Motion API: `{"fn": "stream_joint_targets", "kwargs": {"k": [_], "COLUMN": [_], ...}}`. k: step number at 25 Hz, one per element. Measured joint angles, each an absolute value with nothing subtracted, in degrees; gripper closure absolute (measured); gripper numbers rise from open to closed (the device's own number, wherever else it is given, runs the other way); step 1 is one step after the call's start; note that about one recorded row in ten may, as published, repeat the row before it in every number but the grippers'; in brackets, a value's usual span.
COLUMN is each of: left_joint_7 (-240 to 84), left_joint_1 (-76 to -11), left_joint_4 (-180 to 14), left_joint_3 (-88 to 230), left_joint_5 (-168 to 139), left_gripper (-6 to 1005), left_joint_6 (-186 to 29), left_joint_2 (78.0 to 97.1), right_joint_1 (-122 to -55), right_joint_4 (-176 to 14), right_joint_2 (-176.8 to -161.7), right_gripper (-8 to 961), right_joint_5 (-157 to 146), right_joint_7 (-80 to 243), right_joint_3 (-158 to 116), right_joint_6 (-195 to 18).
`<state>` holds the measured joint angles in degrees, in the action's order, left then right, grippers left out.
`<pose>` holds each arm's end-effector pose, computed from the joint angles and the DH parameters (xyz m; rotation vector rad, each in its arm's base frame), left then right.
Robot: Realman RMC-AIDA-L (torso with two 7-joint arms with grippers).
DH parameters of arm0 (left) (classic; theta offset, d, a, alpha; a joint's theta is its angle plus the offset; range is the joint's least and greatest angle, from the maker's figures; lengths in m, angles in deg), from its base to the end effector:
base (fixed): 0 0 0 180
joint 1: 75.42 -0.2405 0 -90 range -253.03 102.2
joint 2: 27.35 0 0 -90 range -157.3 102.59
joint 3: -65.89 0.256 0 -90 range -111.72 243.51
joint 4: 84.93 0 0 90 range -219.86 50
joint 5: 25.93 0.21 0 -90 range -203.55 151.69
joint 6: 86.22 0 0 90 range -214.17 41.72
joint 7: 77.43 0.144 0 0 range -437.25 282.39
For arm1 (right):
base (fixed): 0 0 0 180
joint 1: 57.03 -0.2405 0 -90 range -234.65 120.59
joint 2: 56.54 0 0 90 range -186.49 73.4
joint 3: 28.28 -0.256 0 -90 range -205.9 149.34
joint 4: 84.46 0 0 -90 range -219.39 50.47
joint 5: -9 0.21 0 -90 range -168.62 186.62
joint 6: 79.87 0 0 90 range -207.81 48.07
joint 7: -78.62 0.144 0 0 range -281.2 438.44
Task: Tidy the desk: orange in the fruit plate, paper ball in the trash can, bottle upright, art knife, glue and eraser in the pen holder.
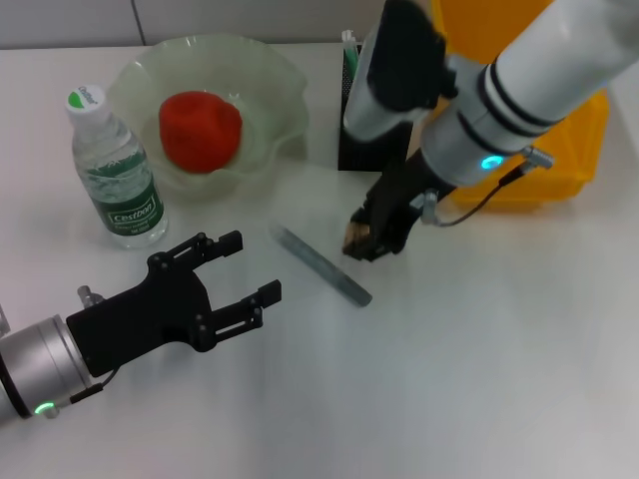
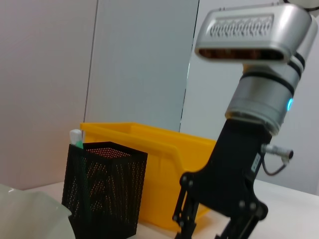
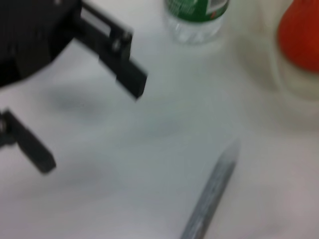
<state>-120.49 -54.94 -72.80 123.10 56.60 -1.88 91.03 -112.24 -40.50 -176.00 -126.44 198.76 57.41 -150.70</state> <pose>-0.3049 0.2546 -0.0575 -2.4955 -0.5027 -0.9000 0.1332 0.3945 -0.0853 -2.9430 0.2929 -0.4810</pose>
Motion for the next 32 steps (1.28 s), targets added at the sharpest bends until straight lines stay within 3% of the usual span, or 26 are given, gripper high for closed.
{"fn": "stream_joint_targets", "kwargs": {"k": [24,32], "left_joint_7": [-120.40,-120.23], "left_joint_1": [-54.94,-55.10], "left_joint_4": [-72.80,-72.80], "left_joint_3": [122.70,122.67], "left_joint_5": [56.37,56.14], "left_gripper": [199,200], "left_joint_6": [-1.65,-1.59], "left_joint_2": [91.12,91.12], "right_joint_1": [-93.44,-91.68], "right_joint_4": [-36.87,-43.33], "right_joint_2": [-175.72,-175.66], "right_gripper": [516,500], "right_joint_5": [-96.77,-89.90], "right_joint_7": [175.11,166.64], "right_joint_3": [37.59,26.79], "right_joint_6": [-154.53,-158.13]}}
